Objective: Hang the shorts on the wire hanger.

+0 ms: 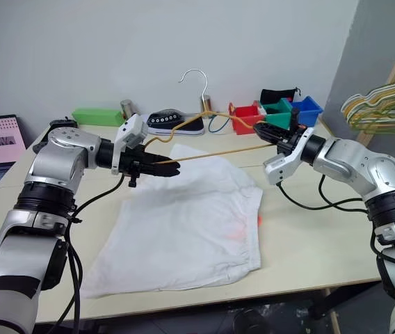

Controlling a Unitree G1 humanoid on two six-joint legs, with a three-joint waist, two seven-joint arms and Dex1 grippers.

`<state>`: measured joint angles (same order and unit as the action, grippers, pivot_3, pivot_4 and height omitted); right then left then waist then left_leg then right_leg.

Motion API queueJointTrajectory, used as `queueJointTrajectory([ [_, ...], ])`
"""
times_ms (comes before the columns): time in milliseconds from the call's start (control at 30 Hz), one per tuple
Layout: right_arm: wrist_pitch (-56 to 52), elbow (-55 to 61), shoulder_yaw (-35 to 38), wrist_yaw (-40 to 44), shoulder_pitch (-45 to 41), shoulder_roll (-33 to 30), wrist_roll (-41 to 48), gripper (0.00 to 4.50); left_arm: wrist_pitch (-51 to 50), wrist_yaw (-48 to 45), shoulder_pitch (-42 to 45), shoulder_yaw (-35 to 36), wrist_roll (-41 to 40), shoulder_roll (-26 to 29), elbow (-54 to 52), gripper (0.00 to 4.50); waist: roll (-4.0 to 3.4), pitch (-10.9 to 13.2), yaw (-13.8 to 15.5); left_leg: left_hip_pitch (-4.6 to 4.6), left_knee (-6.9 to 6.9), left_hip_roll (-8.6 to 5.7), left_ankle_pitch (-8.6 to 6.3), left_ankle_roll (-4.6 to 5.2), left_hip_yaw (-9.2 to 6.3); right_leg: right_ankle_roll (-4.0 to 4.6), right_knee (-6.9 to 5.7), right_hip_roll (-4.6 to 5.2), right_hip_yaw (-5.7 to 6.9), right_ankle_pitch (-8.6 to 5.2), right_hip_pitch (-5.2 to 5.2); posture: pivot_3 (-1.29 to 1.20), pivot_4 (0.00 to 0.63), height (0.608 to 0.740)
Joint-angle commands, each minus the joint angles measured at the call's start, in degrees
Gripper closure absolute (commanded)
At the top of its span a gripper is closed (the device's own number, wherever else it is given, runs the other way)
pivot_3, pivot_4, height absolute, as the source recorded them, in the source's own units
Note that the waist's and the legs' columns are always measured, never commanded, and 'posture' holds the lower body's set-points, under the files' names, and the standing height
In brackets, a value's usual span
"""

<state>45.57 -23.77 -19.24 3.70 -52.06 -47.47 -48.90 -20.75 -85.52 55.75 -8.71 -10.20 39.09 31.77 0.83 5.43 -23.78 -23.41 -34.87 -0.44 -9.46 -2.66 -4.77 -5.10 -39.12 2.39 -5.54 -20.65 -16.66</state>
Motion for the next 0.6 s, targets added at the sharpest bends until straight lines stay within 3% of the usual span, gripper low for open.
queueJointTrajectory([
  [33,0.3,2.3,1.9,-2.4,-0.9,0.6,0.9,4.5,-5.0,-0.9,0.6,1.8,-3.2,0.4,-4.4,3.78,0.0,0.0,0.0,0.0,0.0,0.0,0.0,0.0,0.0,0.0,0.0,0.0,0.0,0.0,0.0,-0.32,0.004,0.74],
  [200,0.8,1.9,2.7,-9.0,-0.7,-0.5,-1.5,4.5,-14.7,-5.1,-0.5,2.9,-8.1,3.2,-8.4,3.78,-0.01,0.0,-0.1,0.01,0.01,0.01,0.0,0.0,0.0,0.0,-0.02,-0.01,0.0,0.0,-0.02,-0.33,0.004,0.74],
  [400,1.0,-1.7,1.9,-16.0,-0.9,-1.5,-4.7,4.5,-21.4,-3.5,-1.7,5.1,-12.3,3.8,-12.4,3.78,-0.01,0.0,0.1,0.01,-0.02,0.0,0.01,0.01,-0.02,0.0,-0.04,-0.01,0.0,0.0,-0.01,-0.32,0.007,0.74],
  [467,1.1,-2.3,1.8,-16.6,-1.0,-1.6,-4.8,4.5,-22.2,-2.3,-2.2,5.4,-12.9,3.7,-12.9,3.13,-0.01,0.0,0.1,0.02,-0.02,0.0,0.02,0.03,-0.02,0.01,-0.04,-0.01,0.0,0.0,0.01,-0.32,0.008,0.74],
  [600,1.3,-3.0,1.5,-17.5,-1.5,-1.5,-4.9,4.5,-24.7,-2.3,-2.7,5.4,-14.6,4.5,-13.8,2.47,-0.01,0.0,-0.1,0.25,0.0,0.01,0.03,0.04,0.0,0.01,-0.05,-0.02,-0.01,0.0,0.21,-0.32,0.011,0.74],
])
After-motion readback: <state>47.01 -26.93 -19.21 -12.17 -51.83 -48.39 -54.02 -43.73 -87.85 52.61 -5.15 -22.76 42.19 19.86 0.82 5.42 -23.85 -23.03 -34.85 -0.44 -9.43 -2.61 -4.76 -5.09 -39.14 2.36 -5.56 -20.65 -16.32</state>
